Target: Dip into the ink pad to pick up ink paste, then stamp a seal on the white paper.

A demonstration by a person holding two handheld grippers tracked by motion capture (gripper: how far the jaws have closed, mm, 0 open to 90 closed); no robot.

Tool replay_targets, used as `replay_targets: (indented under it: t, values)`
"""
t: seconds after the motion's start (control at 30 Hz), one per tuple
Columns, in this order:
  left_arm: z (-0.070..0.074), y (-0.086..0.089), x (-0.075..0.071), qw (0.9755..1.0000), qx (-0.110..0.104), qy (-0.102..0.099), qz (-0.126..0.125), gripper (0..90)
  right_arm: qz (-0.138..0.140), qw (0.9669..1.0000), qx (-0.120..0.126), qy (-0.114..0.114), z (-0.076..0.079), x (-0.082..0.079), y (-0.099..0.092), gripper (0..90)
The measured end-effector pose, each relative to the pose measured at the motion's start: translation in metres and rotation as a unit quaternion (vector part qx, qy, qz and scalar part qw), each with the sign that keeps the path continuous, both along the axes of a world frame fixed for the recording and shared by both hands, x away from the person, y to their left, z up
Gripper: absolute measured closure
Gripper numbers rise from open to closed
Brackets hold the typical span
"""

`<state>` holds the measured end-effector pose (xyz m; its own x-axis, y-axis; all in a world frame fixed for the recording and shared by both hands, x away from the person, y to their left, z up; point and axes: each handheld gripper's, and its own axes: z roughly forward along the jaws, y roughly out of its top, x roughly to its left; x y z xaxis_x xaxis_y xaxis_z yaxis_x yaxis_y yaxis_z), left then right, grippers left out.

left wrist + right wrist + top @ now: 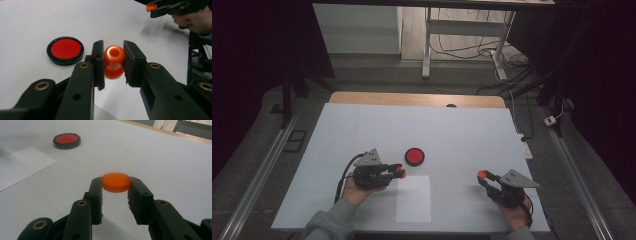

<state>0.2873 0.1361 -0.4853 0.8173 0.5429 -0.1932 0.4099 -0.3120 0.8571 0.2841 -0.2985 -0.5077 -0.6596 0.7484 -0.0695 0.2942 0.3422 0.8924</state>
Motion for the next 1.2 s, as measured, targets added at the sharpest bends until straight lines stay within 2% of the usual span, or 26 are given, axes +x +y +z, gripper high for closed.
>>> replay_targets:
  t: [0.6, 1.2]
  values:
    - [-0.001, -0.001, 0.000, 1.0000, -0.001, 0.000, 0.005, 71.8, 0.013, 0.9999, -0.003, -0.003, 0.002, 0.000, 0.008, 64.5]
    - [-0.014, -0.031, -0.008, 0.9990, 0.019, 0.015, -0.037, 71.8, 0.009, 1.0000, -0.002, -0.003, 0.002, 0.000, 0.004, 64.5]
